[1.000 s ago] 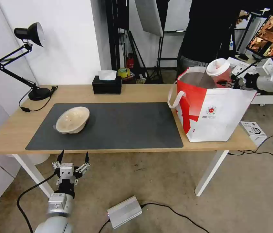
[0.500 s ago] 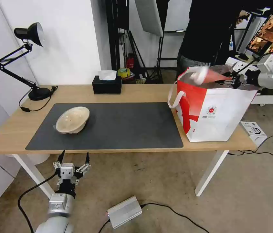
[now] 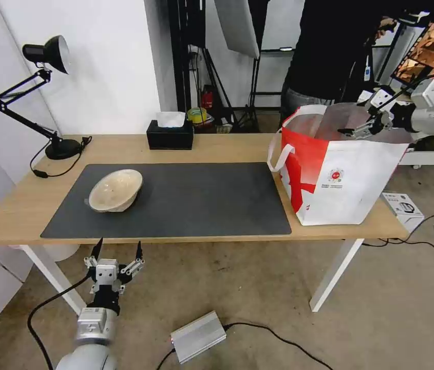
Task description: Pick up the trash from the table and place it into the takeout bag.
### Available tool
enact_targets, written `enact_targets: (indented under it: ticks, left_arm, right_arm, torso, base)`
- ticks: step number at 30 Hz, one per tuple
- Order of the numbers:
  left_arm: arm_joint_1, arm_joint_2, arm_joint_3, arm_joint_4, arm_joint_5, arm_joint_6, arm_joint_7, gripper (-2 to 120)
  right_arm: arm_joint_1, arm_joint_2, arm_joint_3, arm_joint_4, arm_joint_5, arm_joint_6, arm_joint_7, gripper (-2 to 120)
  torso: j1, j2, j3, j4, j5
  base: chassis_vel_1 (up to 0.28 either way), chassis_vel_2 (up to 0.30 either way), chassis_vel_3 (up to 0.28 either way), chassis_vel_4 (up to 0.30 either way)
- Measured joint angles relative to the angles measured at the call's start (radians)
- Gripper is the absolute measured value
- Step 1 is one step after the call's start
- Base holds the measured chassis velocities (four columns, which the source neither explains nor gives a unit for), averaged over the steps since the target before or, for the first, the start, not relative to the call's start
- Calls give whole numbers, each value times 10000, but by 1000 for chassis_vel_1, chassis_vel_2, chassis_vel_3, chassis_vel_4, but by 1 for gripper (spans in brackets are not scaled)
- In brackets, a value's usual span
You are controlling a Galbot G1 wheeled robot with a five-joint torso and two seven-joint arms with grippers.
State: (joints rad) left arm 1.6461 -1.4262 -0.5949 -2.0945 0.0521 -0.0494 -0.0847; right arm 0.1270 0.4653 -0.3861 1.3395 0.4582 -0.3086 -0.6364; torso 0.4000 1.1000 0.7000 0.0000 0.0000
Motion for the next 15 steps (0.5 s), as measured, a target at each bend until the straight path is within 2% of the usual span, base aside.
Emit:
enact_targets:
  ticks: [15]
  left_arm:
    - [60, -16, 3, -89, 21, -10, 0, 100]
  right_arm:
    - [276, -71, 685, 631, 721, -118, 263, 100]
  torso:
    - [0, 0, 0, -1, 0]
  base:
    - [0, 0, 0, 0]
